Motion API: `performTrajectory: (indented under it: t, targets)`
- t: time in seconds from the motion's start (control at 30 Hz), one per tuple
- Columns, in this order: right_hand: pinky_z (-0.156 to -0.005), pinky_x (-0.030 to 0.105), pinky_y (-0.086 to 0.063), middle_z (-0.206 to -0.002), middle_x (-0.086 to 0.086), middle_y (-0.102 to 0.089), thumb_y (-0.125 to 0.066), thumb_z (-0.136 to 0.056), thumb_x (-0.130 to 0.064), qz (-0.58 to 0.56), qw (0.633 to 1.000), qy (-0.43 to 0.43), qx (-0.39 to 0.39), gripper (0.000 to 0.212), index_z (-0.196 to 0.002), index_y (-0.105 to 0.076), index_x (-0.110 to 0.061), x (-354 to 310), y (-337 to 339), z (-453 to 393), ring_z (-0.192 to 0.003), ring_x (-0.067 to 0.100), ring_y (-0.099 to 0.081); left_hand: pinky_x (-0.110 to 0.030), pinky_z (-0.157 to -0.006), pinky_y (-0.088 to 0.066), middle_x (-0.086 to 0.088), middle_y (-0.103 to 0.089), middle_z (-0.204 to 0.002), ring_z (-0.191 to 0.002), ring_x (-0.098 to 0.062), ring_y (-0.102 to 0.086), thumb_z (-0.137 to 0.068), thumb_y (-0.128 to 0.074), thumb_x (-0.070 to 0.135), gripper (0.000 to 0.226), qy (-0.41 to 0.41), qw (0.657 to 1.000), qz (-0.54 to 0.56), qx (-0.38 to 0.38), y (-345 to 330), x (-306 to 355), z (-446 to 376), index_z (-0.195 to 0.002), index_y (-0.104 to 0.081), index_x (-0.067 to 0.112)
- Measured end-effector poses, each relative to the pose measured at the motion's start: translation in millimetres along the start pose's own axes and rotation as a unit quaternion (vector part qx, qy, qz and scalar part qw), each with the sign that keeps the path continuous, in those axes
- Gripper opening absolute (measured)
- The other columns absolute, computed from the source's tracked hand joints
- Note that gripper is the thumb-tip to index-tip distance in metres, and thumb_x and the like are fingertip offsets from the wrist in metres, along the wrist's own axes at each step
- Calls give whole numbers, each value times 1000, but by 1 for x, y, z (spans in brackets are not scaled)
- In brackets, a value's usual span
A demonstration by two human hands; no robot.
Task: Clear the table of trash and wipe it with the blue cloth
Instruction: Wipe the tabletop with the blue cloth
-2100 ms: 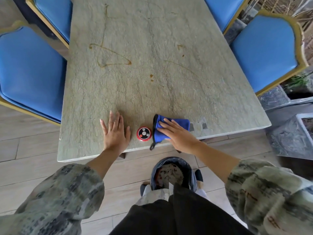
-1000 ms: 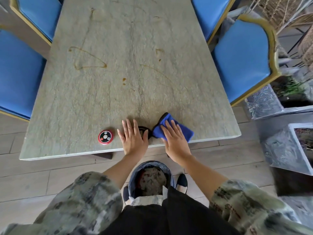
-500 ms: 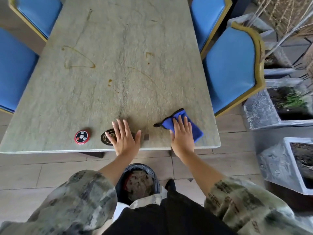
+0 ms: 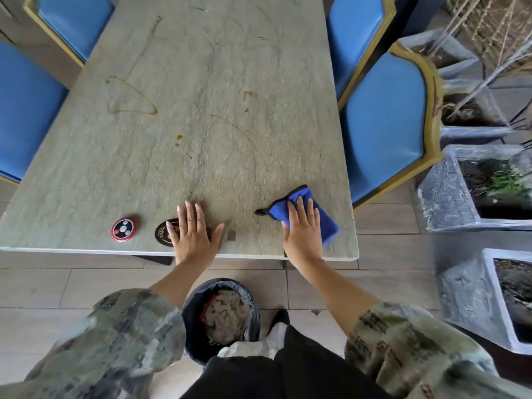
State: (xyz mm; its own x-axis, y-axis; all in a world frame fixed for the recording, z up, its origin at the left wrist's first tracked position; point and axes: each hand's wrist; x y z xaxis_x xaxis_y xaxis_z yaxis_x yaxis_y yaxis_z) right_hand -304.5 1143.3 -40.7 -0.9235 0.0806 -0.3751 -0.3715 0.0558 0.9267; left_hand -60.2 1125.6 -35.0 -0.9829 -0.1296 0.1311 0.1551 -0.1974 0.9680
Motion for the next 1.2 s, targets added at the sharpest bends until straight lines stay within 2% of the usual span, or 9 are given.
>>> performTrajectory:
  t: [0.13, 0.2, 0.33, 0.4, 0.57, 0.8, 0.97, 1.03, 1.2]
  targets:
    - [-116, 50, -22, -150, 11, -36, -53, -93, -22, -11, 989, 140, -46, 51, -141, -42, -9, -7, -4, 18, -143, 32, -23, -52, -116, 12, -1, 17, -159, -143, -18, 26, -92, -10, 65, 78, 13, 1000, -4, -1, -2, 2, -1, -151, 9, 18]
    - [-117, 47, -21, -150, 7, -37, -51, -93, -23, -5, 982, 179, -52, 50, -141, -42, -12, 11, 2, 26, -144, 26, -21, -52, -116, 12, -1, 17, -159, -143, -19, 27, -92, -9, 64, 77, 18, 1000, -7, 6, -3, 3, -3, -151, 9, 19]
    - [-119, 41, -13, -154, 4, -31, -34, -96, -33, 6, 996, 91, -18, 51, -144, -37, -16, 65, 22, 32, -146, 21, -14, -51, -116, 12, -2, 15, -159, -143, -20, 26, -92, -10, 65, 78, 19, 1000, -8, 13, -5, 3, -2, -152, 7, 19]
    - [-120, 41, -11, -155, 5, -26, -34, -98, -31, 12, 999, 39, -4, 48, -144, -35, -16, 81, 28, 26, -146, 22, -12, -50, -116, 13, -2, 14, -160, -143, -20, 25, -91, -10, 66, 78, 19, 1000, -5, 19, -5, 3, -2, -152, 6, 19]
    - [-120, 44, -7, -155, 10, -26, -37, -100, -28, 19, 999, -45, 3, 46, -143, -36, -13, 57, 23, 9, -146, 30, -11, -50, -116, 13, -2, 11, -160, -144, -20, 24, -91, -5, 67, 78, 19, 999, -3, 29, -7, 3, -3, -152, 4, 19]
    - [-118, 43, -17, -153, 1, -31, -33, -96, -36, 7, 986, 151, -63, 51, -142, -40, -16, 68, 27, 24, -146, 20, -15, -47, -117, 11, -5, 11, -160, -145, -21, 19, -95, -10, 58, 74, 72, 995, 35, 54, -7, 13, -2, -152, 3, 11]
    - [-119, 42, -15, -154, 4, -30, -26, -95, -40, 1, 999, 51, -19, 56, -144, -37, -15, 91, 36, 5, -145, 22, -14, -49, -118, 6, -13, 2, -160, -147, -26, 10, -95, -14, 59, 78, 167, 980, 76, 74, -3, 29, -5, -150, -2, 4]
    - [-119, 40, -11, -154, 7, -29, -24, -95, -41, 12, 999, 32, -13, 57, -144, -38, -14, 91, 37, -8, -145, 25, -16, -49, -118, 7, -12, 2, -160, -147, -26, 11, -95, -17, 59, 79, 200, 973, 90, 74, -2, 34, -9, -151, -3, 5]
    - [-118, 47, -16, -150, 14, -36, -23, -96, -38, 33, 999, -8, -8, 56, -139, -43, -10, 68, 27, -42, -143, 34, -22, -49, -118, 8, -8, 2, -160, -147, -26, 12, -95, -16, 59, 77, 240, 963, 91, 87, -5, 39, -13, -151, -5, 7]
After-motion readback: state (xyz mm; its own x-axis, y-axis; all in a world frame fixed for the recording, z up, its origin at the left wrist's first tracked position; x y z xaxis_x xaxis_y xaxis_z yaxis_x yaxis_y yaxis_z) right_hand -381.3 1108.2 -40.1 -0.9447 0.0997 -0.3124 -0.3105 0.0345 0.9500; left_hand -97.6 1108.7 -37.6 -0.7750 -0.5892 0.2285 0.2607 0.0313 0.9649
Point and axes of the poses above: each hand's wrist, its own z-axis away from the middle knuckle, its own y-axis out of the back of the hand, x = y × z
